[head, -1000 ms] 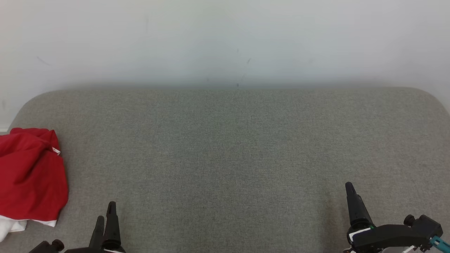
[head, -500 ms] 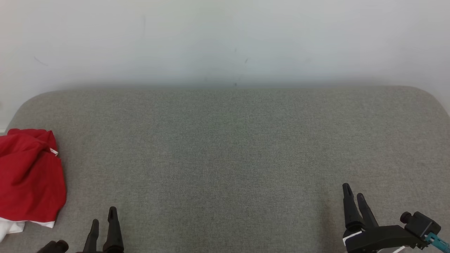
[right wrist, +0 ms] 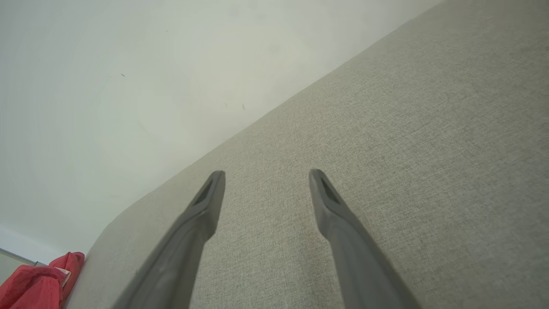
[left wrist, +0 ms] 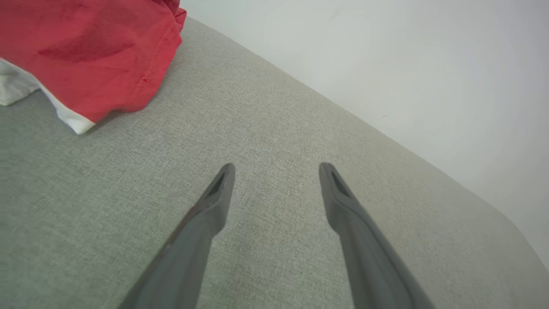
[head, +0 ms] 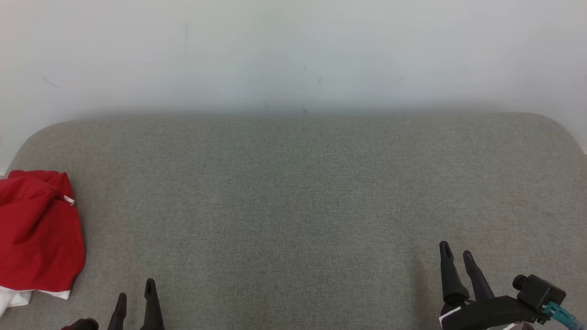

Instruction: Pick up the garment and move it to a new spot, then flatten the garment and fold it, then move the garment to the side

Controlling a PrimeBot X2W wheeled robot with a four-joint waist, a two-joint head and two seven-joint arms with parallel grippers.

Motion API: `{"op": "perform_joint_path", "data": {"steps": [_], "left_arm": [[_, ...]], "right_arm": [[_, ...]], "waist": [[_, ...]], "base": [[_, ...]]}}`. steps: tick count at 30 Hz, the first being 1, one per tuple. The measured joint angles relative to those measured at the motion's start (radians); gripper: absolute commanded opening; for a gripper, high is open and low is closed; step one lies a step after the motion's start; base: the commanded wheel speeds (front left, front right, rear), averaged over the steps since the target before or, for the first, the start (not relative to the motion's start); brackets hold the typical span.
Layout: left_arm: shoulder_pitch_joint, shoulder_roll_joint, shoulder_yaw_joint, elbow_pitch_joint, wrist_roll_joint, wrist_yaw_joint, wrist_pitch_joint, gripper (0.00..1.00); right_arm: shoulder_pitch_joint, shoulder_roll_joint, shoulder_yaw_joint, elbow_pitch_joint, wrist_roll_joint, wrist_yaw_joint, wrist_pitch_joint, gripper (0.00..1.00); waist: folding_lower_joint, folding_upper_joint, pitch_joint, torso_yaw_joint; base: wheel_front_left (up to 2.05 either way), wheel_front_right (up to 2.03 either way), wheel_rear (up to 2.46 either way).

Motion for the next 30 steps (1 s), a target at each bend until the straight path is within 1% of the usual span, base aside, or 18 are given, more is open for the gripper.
{"op": "perform_joint_path", "data": {"steps": [30], "left_arm": [[0.01,0.004,-0.013,0.021,0.279,0.031,-0.07,1.0]], "right_arm": [[0.001,-0.015,0.034,0.036,-0.258,0.0,-0.068,1.0]], "waist": [[0.0,0.0,0.006,-0.006]], "base": [[0.0,0.0,0.0]]}}
